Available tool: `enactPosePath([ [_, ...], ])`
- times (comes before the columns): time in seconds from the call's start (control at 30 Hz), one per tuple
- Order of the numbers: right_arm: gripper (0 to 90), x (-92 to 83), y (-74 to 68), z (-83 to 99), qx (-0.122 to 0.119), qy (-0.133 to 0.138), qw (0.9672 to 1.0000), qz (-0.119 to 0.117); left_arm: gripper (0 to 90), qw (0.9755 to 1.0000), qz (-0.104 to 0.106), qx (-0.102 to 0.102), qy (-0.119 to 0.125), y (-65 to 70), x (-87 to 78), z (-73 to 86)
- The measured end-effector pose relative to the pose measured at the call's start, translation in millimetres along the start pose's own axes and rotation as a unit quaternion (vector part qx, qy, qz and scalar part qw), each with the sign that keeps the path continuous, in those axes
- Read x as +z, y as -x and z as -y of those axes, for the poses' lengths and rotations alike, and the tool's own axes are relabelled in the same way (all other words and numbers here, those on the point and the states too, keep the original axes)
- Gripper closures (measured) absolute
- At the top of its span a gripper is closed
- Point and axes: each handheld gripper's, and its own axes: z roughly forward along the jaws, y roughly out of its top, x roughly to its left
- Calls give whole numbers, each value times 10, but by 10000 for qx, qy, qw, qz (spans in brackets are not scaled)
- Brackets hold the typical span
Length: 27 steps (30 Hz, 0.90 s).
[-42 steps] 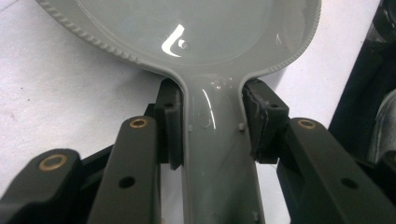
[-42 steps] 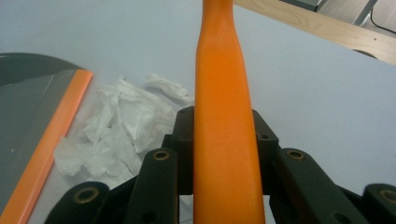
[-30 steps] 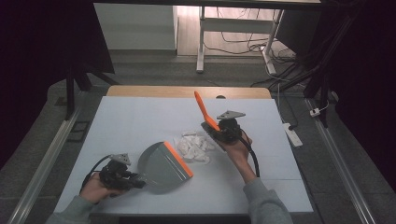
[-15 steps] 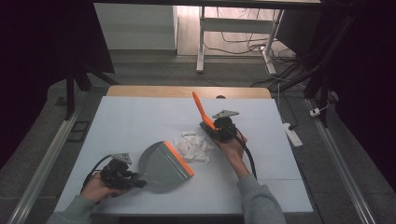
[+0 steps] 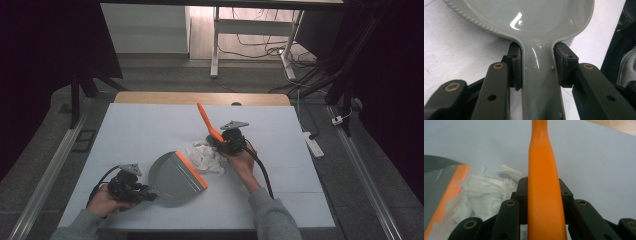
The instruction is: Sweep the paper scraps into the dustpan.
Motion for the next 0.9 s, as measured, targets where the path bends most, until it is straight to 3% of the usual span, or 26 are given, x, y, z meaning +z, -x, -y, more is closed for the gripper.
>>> enactPosePath([
  [0.63, 701, 68, -270, -20, -264, -13, 9991, -333, 613, 10000, 3, -49, 18, 8, 3, -11],
  [0.9, 701, 100, -498, -35, -548, -66, 9970, -541, 613, 10000, 3, -52, 16, 8, 5, -13],
])
